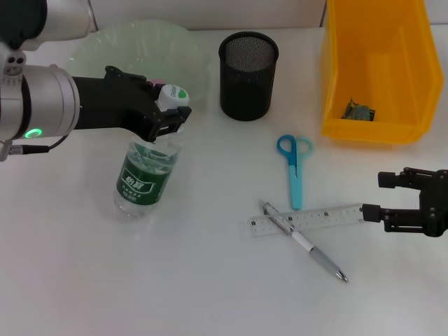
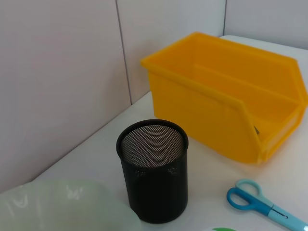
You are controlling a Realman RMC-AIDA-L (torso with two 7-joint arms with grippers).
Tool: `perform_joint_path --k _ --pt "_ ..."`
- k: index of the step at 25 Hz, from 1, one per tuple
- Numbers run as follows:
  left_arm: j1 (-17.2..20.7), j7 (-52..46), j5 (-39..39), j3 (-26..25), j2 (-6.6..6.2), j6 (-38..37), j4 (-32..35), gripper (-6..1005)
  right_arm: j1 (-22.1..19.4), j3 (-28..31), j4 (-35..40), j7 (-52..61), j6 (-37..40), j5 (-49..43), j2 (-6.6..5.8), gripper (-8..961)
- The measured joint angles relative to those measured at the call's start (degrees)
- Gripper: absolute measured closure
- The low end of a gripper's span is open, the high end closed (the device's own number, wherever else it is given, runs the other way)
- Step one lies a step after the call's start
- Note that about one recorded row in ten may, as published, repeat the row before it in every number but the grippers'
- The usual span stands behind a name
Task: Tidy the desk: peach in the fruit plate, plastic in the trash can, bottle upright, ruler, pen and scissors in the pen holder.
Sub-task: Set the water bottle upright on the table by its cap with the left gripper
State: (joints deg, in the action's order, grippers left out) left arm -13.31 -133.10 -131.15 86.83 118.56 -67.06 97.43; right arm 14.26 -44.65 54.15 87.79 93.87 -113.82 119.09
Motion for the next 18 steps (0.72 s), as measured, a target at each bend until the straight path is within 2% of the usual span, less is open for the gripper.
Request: perform_joint_path --k 18 --pt "-0.09 0.76 1.80 -2.29 0.01 -0.10 0.38 555 1.10 0.02 -0.01 0.62 -0.49 -0.38 0.00 151"
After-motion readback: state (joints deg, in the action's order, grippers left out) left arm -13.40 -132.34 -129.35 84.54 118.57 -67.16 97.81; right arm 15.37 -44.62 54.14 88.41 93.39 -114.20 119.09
